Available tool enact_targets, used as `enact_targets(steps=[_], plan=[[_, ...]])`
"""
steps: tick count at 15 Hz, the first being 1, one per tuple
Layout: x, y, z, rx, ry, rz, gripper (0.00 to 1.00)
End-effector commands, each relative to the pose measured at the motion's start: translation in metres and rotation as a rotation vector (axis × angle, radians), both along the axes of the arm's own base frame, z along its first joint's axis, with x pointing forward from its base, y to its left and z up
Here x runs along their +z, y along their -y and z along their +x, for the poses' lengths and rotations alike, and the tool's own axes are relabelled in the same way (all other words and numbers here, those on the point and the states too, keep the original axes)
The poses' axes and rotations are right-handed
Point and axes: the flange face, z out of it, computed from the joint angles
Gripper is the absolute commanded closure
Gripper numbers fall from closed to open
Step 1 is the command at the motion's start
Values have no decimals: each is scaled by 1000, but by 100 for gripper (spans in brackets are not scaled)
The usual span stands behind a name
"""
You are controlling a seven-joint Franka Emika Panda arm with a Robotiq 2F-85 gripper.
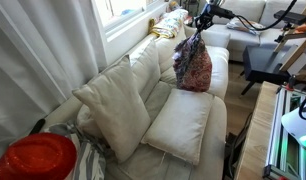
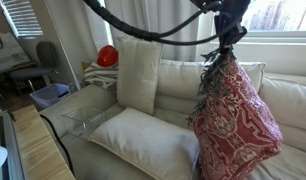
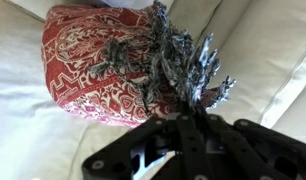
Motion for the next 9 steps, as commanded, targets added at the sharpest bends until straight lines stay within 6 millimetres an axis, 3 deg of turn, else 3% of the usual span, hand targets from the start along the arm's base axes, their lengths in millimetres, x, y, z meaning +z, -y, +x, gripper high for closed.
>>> enact_targets(steps=[1, 6, 7, 8, 9], plan=[[47, -54, -39, 160, 11, 86, 98], [60, -109, -75, 391, -39, 219, 98], [55, -113, -76, 424, -41, 249, 98], [48, -102, -61, 365, -75, 197, 93], [46, -107, -66, 390, -75, 214, 93]])
